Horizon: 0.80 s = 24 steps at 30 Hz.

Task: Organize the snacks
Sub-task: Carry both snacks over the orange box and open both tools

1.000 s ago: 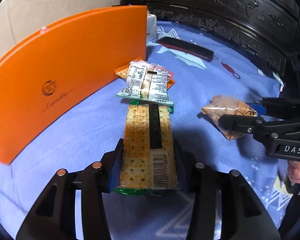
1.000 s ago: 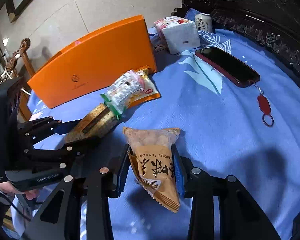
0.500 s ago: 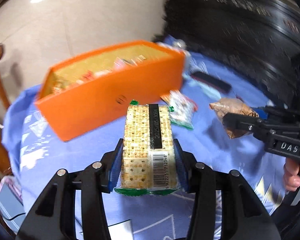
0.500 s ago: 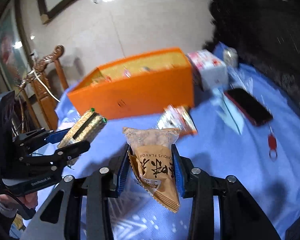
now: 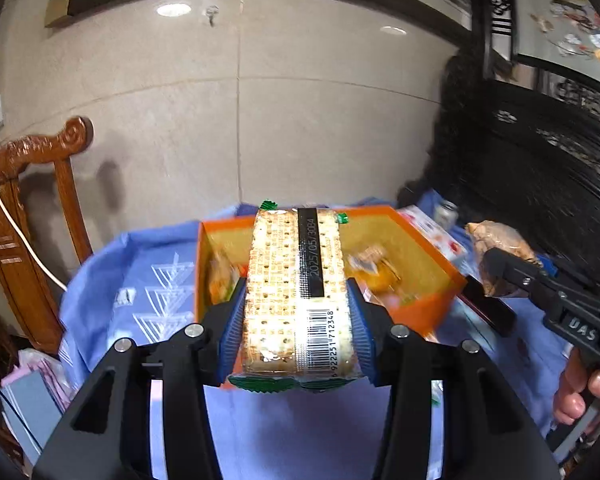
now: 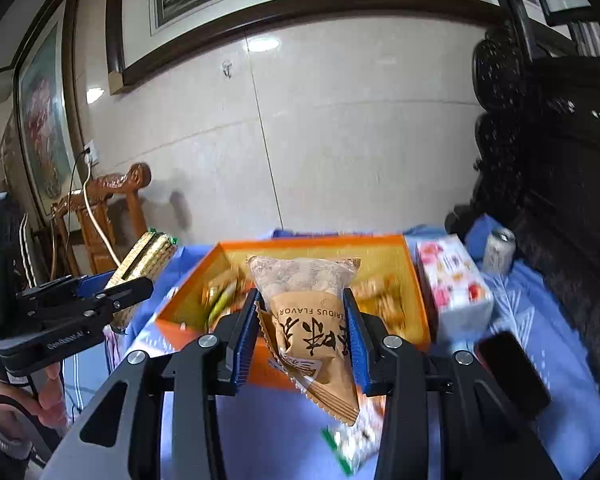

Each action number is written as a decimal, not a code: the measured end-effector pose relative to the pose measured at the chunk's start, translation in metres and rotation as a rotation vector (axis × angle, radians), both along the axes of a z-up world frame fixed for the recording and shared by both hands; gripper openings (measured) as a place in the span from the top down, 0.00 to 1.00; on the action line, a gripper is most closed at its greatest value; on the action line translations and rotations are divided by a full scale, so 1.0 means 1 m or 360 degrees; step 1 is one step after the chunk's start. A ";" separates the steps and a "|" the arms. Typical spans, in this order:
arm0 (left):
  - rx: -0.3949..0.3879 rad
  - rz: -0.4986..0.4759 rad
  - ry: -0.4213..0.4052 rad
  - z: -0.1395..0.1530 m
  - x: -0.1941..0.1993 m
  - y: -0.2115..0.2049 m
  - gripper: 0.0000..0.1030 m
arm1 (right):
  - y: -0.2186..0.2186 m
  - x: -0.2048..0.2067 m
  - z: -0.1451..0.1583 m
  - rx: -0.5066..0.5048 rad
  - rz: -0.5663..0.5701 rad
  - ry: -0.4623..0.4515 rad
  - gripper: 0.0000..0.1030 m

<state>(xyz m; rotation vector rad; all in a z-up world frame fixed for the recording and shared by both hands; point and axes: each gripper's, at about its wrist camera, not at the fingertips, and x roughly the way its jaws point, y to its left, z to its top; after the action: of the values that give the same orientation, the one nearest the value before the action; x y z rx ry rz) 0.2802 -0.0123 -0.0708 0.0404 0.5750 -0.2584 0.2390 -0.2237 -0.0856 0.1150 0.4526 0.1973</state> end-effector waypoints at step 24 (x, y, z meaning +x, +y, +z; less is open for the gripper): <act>0.0001 0.0368 0.0071 -0.013 0.062 0.004 0.04 | -0.014 0.041 0.009 -0.0051 -0.0106 -0.0070 0.03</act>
<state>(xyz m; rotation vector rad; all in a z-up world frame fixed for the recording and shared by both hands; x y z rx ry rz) 0.3422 -0.0086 -0.0835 -0.0311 0.6184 -0.0342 0.2797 -0.2380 -0.0761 0.0942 0.4076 0.1266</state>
